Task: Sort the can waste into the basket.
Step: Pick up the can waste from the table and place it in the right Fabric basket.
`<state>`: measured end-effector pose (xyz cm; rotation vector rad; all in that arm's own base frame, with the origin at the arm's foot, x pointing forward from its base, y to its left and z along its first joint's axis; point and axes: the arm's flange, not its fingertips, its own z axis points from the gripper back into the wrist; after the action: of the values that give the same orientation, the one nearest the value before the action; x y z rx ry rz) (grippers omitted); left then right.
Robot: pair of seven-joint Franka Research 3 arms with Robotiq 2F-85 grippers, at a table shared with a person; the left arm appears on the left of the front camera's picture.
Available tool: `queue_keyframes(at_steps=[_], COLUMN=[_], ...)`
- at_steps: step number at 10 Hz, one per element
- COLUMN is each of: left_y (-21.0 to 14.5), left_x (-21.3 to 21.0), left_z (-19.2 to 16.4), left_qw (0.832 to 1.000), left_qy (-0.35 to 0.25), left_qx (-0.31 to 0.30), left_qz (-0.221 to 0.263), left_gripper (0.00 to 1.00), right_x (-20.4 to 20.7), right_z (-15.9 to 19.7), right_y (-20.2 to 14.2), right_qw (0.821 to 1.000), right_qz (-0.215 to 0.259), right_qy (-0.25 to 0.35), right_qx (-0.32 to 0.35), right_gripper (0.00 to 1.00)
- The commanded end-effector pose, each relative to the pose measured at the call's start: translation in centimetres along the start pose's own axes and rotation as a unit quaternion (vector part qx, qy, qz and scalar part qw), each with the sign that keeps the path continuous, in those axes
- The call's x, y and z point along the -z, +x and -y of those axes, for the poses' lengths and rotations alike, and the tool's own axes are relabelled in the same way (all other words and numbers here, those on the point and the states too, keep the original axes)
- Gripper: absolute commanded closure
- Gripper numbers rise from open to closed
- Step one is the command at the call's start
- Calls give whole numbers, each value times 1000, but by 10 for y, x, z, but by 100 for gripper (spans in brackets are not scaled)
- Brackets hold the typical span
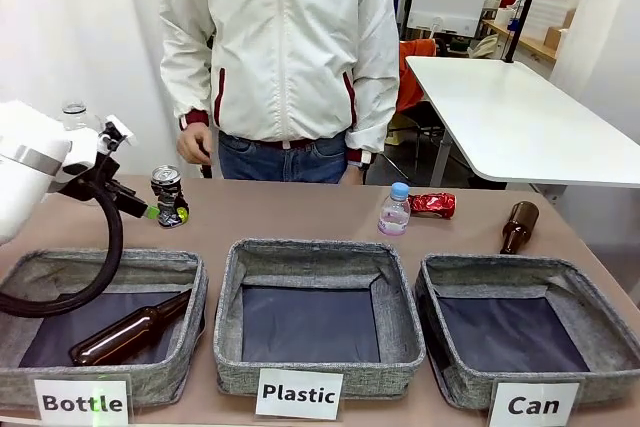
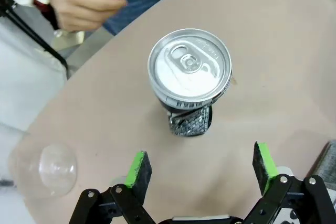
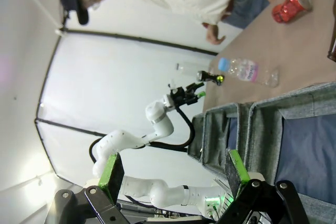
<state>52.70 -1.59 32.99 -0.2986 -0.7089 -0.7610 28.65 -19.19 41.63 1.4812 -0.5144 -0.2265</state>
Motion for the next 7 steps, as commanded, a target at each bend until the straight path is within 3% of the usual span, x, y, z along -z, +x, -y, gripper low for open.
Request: queue_keyframes(at_steps=[1, 3, 5, 6, 7], left_y=[-3, -25, -67, -88, -104], left_x=[-5, -66, -162, -203, -235], left_z=[-18, -20, -16, -17, -27], left_qw=[999, 997, 993, 990, 988], left_qy=[-44, -51, -27, -52, -40], left_qx=[24, 24, 19, 33, 16], left_qz=[15, 53, 111, 129, 149], left_gripper=[0, 0, 0, 0, 0], right_x=[-1, -1, -1, -1, -1], right_z=[-1, -1, -1, -1, -1], right_y=[2, 2, 2, 2, 2], right_qw=[1000, 1000, 1000, 1000, 1000], right_qz=[1, 1, 1, 1, 1], right_qy=[6, 6, 6, 6, 6], right_qx=[-12, -12, -12, -12, -12], right_gripper=[0, 0, 0, 0, 0])
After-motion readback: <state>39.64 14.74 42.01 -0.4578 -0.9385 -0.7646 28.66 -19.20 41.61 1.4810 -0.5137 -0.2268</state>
